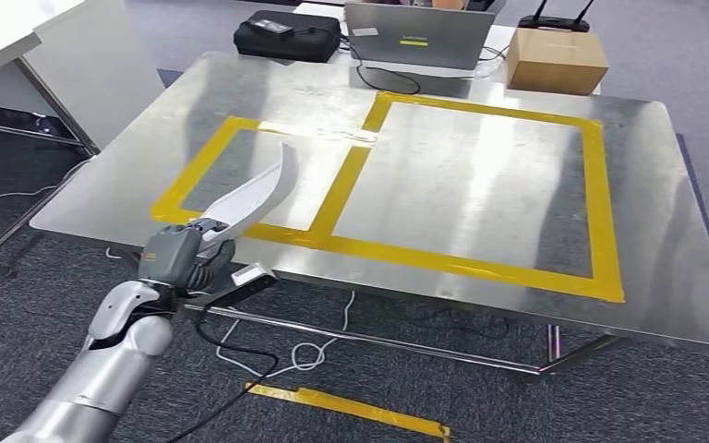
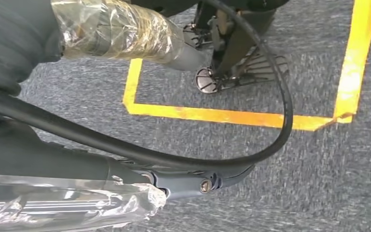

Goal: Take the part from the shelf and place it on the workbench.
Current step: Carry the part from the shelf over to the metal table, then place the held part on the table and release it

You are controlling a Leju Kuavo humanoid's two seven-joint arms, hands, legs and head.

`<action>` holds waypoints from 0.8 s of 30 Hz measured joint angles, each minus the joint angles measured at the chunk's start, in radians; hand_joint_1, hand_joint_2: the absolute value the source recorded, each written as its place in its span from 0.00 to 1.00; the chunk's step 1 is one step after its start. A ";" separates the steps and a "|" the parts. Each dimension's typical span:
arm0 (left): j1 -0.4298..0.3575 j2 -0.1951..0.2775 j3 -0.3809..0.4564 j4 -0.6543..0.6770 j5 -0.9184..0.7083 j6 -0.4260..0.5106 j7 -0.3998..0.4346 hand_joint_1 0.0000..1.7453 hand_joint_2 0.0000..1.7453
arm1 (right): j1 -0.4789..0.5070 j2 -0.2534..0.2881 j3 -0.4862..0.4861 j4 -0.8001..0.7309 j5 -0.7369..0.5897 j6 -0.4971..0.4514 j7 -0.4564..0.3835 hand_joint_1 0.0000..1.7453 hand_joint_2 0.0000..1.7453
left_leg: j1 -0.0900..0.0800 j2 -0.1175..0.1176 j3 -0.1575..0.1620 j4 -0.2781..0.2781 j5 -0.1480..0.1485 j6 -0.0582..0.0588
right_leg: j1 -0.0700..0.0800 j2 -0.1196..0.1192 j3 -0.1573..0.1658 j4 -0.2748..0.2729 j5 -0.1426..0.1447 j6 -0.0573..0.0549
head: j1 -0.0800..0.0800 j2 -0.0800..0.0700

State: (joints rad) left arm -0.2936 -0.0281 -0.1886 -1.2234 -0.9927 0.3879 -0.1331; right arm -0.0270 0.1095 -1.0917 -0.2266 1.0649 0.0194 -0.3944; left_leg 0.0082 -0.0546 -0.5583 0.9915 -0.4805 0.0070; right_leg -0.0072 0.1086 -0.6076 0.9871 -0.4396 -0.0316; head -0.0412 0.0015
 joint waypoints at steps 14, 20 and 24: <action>-0.223 -0.019 -0.018 0.286 -0.204 -0.041 0.171 1.00 1.00 | -0.010 0.000 0.004 0.001 0.035 0.062 -0.019 0.00 1.00 | -0.010 -0.002 -0.010 0.003 0.012 0.017 | -0.012 -0.006 -0.004 -0.012 0.016 0.069 | -0.001 0.000; -0.308 -0.024 -0.032 0.394 -0.255 -0.053 0.204 1.00 1.00 | -0.014 0.000 0.005 0.002 0.042 0.072 -0.019 0.00 1.00 | -0.009 -0.002 -0.011 0.003 0.013 0.016 | -0.012 -0.006 -0.007 -0.008 0.016 0.068 | -0.001 0.000; -0.360 -0.026 -0.042 0.463 -0.311 -0.059 0.238 1.00 1.00 | -0.016 0.000 0.006 0.003 0.052 0.077 -0.019 0.00 1.00 | -0.008 -0.002 -0.013 0.003 0.014 0.013 | -0.011 -0.006 -0.010 -0.006 0.016 0.068 | -0.001 0.000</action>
State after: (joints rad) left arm -0.6539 -0.0541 -0.2310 -0.7604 -1.3035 0.3285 0.1050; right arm -0.0434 0.1095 -1.0861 -0.2239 1.1170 0.0967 -0.4134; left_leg -0.0001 -0.0562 -0.5709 0.9944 -0.4662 0.0202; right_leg -0.0184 0.1022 -0.6172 0.9813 -0.4237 0.0362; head -0.0426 0.0015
